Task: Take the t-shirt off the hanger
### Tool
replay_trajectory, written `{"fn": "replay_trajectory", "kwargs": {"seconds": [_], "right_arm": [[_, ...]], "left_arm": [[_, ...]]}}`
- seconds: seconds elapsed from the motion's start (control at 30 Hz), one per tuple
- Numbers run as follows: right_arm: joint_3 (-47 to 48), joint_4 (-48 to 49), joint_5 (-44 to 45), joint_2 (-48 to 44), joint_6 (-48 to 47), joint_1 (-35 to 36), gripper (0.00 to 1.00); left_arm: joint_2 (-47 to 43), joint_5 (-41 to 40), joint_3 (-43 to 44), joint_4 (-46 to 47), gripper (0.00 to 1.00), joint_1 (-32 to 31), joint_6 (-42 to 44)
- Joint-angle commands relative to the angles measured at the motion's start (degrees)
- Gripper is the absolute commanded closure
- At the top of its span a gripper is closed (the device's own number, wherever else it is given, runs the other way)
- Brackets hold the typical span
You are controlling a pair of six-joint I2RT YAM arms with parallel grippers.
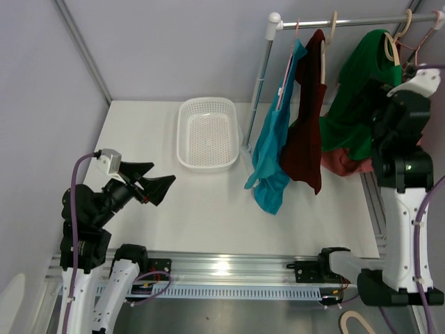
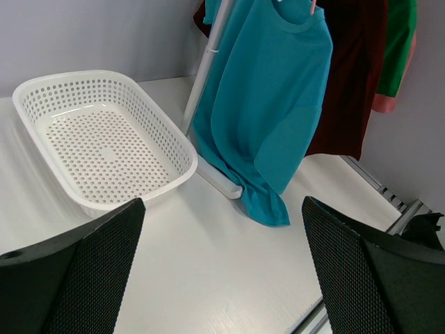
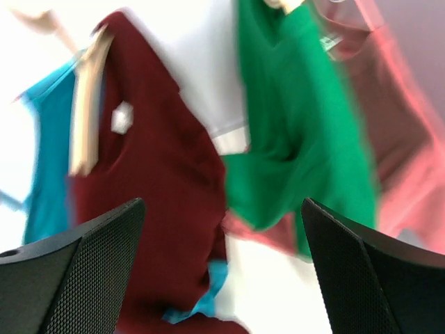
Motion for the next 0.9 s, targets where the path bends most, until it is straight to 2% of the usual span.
{"fn": "replay_trajectory", "kwargs": {"seconds": [0.0,0.1,0.27,0.37,0.4,0.57,0.63,0.87], "right_arm": [[9.59,1.76,-8.87,4.72,-1.16,-10.56,0.01],[14.36,0.61,-20.65,10.7,0.86,-19.87,0.01],[17.45,3.33,-27.0,14.77,1.31,-27.89,0.01],[18.24,5.18,-34.02,18.28,2.44,-33.52,0.01],[18.59,5.62,-36.3,19.33,2.71,-34.4,0.05],[20.34,8.52,-37.28,24.16,1.22,-38.26,0.06],[23.94,7.04,-38.69,26.1,1.57,-39.59,0.07],[28.08,5.97,-40.28,31.91,1.04,-40.3,0.15]], "left_arm": [[-1.48,0.88,0.9,0.85,0.0,-0.26,-0.81],[-2.1,0.27,0.28,0.15,0.01,-0.26,-0.29],[-0.69,0.44,0.1,-1.53,0.01,-0.26,0.6],[-0.52,1.14,-1.13,0.14,0.0,-0.26,-0.19],[-0.43,1.23,-1.39,0.58,0.0,-0.26,-0.72],[-0.34,1.15,-1.48,0.41,0.0,-0.26,-0.28],[-0.25,0.8,-1.31,0.32,0.01,-0.26,0.24],[1.59,1.06,-1.48,0.93,0.01,-0.26,-0.19]]}}
